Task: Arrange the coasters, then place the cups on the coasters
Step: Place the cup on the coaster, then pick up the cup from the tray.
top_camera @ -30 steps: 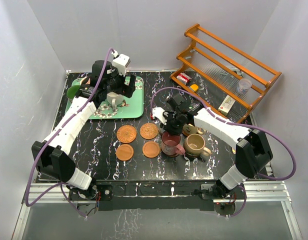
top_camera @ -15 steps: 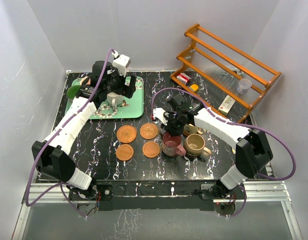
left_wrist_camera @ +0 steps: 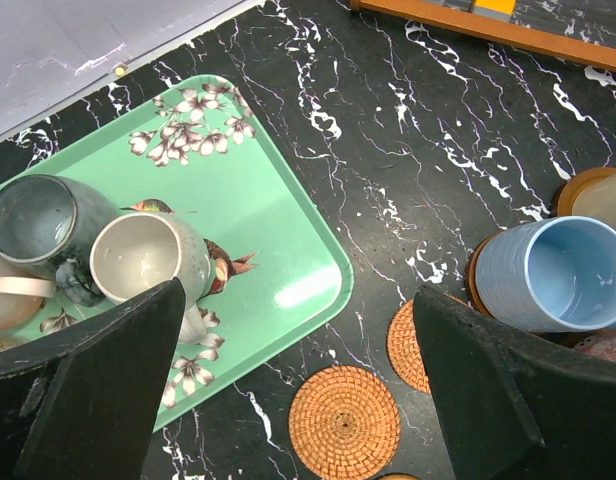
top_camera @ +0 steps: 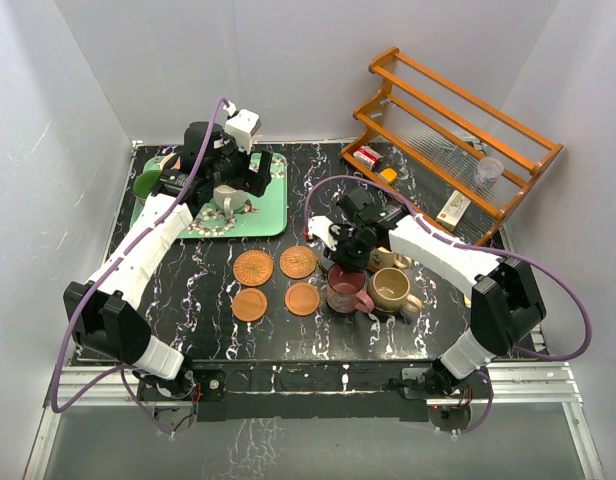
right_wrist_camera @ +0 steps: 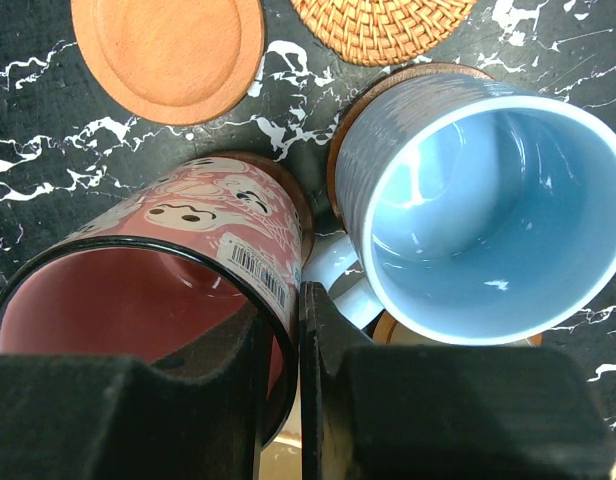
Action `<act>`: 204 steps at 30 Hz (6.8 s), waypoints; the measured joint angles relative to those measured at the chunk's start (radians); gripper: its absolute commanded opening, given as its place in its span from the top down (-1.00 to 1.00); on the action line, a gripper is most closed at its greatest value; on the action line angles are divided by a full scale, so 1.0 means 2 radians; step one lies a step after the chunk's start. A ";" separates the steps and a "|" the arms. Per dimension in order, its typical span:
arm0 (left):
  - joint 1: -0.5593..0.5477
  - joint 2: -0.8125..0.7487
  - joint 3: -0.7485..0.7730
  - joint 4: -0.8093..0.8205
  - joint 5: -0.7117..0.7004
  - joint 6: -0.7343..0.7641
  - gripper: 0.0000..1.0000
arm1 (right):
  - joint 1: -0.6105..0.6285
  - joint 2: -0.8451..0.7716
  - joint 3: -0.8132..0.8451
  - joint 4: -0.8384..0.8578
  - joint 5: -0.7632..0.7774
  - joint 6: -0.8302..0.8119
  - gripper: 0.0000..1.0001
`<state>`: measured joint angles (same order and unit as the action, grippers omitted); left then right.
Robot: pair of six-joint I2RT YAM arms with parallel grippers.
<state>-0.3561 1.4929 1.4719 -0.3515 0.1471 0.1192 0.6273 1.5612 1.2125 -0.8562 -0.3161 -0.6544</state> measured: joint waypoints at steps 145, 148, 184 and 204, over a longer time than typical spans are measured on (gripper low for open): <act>0.063 0.015 -0.023 -0.008 0.014 0.020 -0.90 | -0.258 -0.082 0.018 0.066 -0.164 0.067 -0.12; 0.096 0.037 -0.014 -0.010 0.025 0.023 -0.87 | -0.278 -0.092 -0.002 0.085 -0.180 0.085 -0.12; 0.163 0.287 0.136 -0.013 0.098 0.026 -0.43 | -0.288 -0.093 -0.025 0.113 -0.214 0.110 -0.16; 0.126 0.233 0.048 -0.055 0.156 0.013 -0.42 | -0.288 -0.089 -0.025 0.113 -0.218 0.109 -0.18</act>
<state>-0.1047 1.9579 1.5684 -0.4606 0.4587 0.1448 0.0509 1.3827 1.1629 -0.6312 -0.7521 -0.4355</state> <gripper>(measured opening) 0.714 0.589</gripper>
